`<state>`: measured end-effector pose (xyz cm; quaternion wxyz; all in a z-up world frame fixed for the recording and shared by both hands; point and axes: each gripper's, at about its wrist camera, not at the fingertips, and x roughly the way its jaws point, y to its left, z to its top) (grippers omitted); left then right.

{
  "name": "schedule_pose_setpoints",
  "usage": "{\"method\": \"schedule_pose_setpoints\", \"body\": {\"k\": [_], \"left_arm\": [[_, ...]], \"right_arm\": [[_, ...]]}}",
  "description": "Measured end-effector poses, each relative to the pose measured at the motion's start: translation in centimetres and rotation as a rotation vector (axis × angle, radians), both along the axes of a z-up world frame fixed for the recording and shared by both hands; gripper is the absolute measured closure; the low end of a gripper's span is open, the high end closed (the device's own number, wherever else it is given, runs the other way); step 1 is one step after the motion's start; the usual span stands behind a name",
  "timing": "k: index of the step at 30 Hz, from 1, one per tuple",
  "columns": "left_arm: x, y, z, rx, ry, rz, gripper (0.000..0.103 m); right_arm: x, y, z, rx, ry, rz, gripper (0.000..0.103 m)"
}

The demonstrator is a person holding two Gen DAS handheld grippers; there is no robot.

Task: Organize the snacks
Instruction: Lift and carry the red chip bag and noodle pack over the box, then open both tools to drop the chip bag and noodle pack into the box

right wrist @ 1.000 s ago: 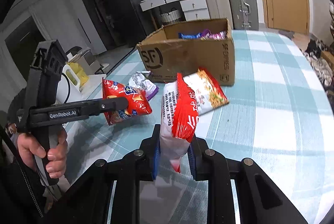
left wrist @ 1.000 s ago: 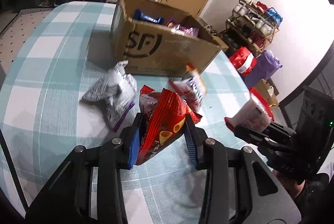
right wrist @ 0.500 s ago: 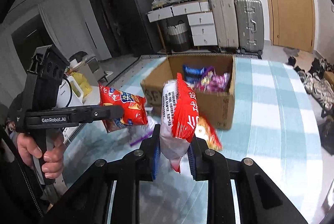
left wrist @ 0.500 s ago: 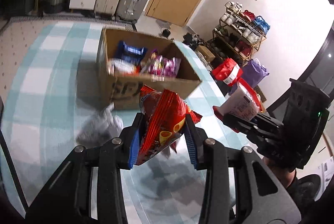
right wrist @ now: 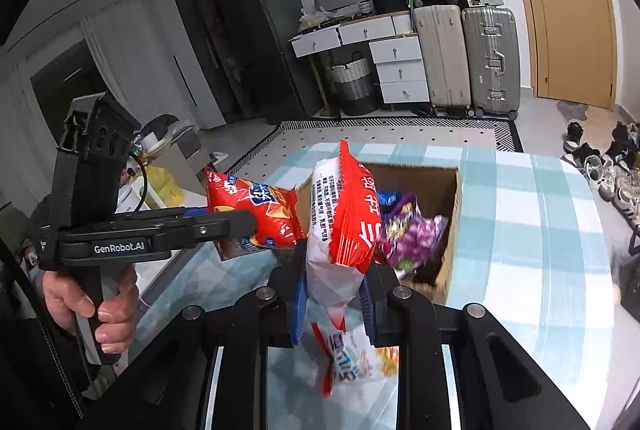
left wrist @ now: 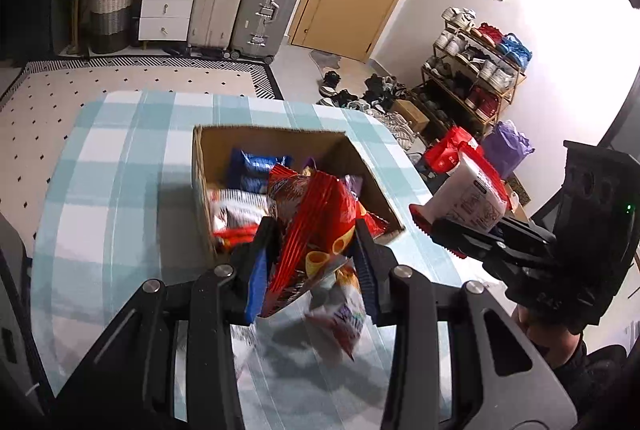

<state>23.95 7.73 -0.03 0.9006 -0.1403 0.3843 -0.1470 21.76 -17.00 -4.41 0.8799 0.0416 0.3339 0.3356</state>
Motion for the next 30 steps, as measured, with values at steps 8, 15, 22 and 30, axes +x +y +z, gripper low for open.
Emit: {"method": "schedule_pose_setpoints", "body": {"k": [8,15,22,30], "left_arm": [[4.2,-0.3,1.6,0.036,0.009,0.01,0.068],[7.1,-0.8,1.5,0.081,0.015,0.015,0.068],[10.5,-0.8,-0.8,0.089,0.062,0.002,0.068],[14.1,-0.4,-3.5,0.087,0.116,-0.017,0.066]], "right_arm": [[3.4,0.4,0.9,0.013,0.025,-0.011,0.081],[5.7,1.0,0.9,0.005,0.028,-0.007,0.081],[7.9,2.2,-0.7,-0.022,0.062,0.006,0.081],[10.7,3.4,-3.5,-0.096,0.068,0.004,0.072]]}}
